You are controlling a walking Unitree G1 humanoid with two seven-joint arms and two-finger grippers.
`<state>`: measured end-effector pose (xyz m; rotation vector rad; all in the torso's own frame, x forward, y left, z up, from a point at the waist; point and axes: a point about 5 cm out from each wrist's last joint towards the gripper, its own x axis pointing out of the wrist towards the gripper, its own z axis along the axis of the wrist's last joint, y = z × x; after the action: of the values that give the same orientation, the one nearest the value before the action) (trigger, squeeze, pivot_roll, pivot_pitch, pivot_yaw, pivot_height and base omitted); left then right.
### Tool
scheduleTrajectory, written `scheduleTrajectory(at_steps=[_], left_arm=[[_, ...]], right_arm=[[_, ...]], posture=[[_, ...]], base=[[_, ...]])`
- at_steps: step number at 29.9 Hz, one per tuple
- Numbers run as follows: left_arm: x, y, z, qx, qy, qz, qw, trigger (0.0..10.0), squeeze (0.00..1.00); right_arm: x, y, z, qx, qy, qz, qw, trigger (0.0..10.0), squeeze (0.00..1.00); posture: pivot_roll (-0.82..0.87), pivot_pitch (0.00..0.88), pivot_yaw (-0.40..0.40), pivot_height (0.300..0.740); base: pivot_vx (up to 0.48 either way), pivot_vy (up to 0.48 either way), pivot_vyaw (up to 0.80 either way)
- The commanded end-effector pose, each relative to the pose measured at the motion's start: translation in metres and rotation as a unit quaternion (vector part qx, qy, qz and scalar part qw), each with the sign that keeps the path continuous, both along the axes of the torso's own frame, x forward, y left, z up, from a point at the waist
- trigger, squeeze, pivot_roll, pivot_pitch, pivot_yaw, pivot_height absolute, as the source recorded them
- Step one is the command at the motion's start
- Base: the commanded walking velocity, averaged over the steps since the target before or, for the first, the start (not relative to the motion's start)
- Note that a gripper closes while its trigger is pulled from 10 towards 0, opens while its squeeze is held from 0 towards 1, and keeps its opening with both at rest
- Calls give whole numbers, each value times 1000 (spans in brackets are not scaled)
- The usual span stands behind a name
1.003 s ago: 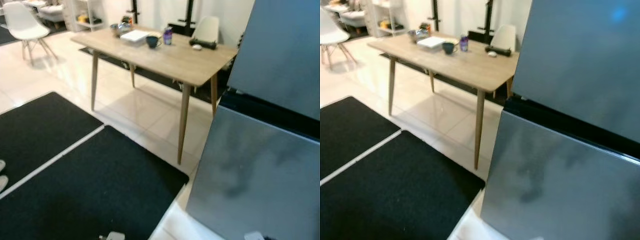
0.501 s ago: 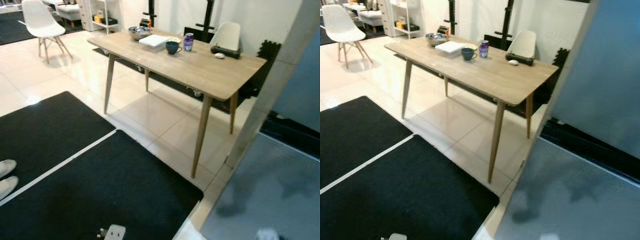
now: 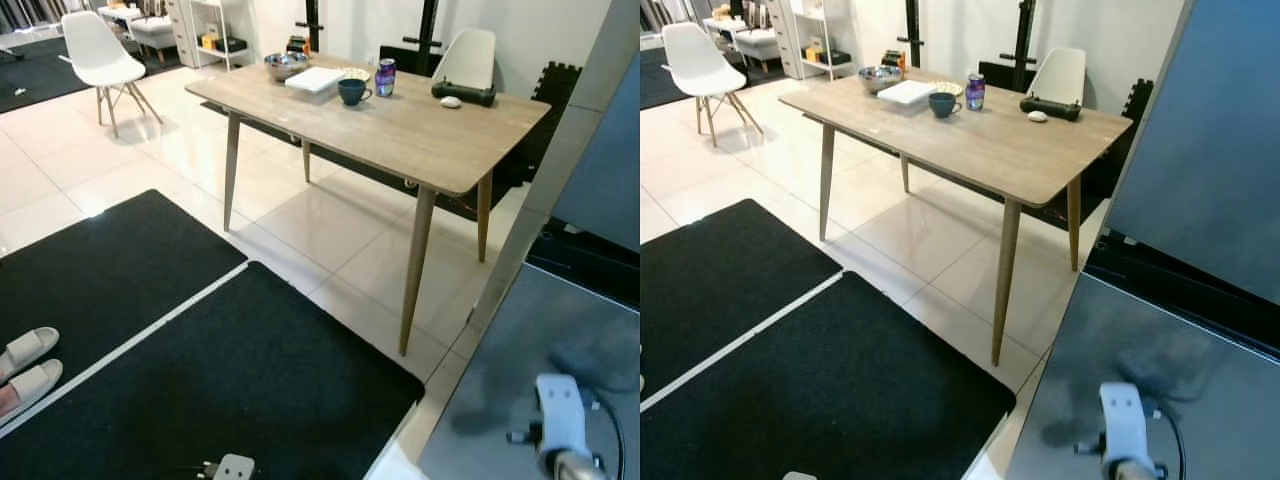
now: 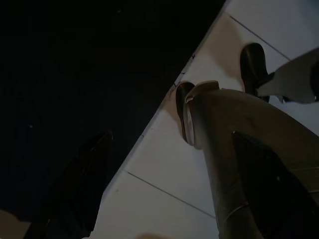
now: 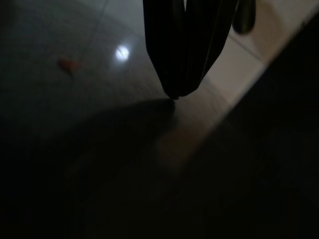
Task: Restocking fridge
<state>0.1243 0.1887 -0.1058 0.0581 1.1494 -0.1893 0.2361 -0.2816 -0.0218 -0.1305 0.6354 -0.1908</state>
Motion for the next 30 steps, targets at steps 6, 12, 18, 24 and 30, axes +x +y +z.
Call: scheduleTrajectory(at_steps=[6,12,18,24,30], left_arm=[[-5,-4,-2,-4,10,-4,1000,10000,0],[-4,-6,-2,-7,7,-2,1000,10000,0],[-4,-7,-2,-9,6,-1,1000,10000,0],[-3,-8,-2,-10,5,-2,1000,10000,0],[-1,-11,-1,-6,-1,-12,1000,10000,0]], right_arm=[[45,4,40,-1,-110,-2,994,10000,0],[46,15,35,6,-100,11,995,10000,0],[17,33,-1,45,-12,39,998,10000,0],[-23,43,-33,63,86,65,992,10000,0],[-119,38,-77,73,267,21,961,10000,0]], posture=[[-48,0,-18,740],[-46,0,-22,740],[-51,0,-22,740],[-51,0,-26,740],[-53,0,-24,740]], base=[[0,0,0],[0,0,0],[0,0,0],[0,0,0],[0,0,267]])
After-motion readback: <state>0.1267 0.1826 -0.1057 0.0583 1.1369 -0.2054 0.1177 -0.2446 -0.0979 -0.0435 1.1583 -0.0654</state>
